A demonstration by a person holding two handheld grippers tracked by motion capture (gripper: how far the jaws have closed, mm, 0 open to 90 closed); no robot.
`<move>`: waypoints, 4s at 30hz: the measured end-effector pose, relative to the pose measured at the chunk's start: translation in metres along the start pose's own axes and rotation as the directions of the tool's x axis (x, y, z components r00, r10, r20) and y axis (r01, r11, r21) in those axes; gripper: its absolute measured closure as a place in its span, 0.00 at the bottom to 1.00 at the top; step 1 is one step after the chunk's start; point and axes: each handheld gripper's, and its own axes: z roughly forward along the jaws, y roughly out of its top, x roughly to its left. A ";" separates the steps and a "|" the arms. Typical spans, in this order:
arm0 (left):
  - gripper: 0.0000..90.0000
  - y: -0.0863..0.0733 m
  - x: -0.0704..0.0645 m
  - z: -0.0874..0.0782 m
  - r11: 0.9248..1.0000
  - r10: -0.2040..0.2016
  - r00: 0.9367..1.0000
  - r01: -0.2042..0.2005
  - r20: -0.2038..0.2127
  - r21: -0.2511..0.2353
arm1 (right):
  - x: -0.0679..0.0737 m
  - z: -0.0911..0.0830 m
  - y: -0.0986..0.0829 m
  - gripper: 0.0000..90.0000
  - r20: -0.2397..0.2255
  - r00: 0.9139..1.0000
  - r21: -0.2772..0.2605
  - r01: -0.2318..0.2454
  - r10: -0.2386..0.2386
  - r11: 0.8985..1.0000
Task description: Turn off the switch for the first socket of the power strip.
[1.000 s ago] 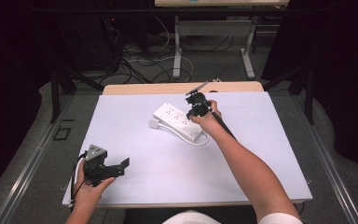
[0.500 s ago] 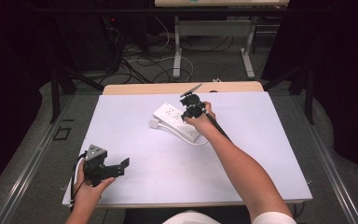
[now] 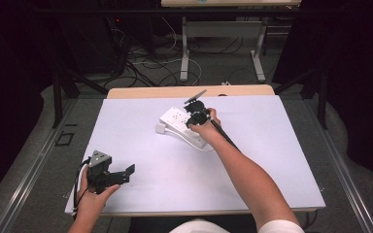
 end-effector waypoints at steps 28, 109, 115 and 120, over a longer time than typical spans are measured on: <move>0.05 0.000 0.000 0.000 1.000 0.005 1.000 -0.005 0.002 0.008 | 0.006 0.019 -0.001 1.00 -0.011 0.999 0.005 0.032 -0.031 0.999; 0.06 -0.001 0.002 0.005 1.000 -0.015 1.000 0.015 -0.018 -0.002 | 0.007 -0.016 0.000 0.48 -0.024 1.000 -0.045 0.017 -0.018 0.999; 0.06 -0.001 0.001 0.005 1.000 -0.007 1.000 0.007 -0.014 0.004 | 0.009 -0.021 -0.002 0.46 -0.042 0.999 -0.045 0.032 -0.034 0.998; 0.06 -0.001 0.001 0.005 1.000 -0.002 1.000 0.002 -0.009 0.003 | 0.013 -0.028 -0.005 0.32 -0.035 0.999 -0.044 0.019 -0.020 0.999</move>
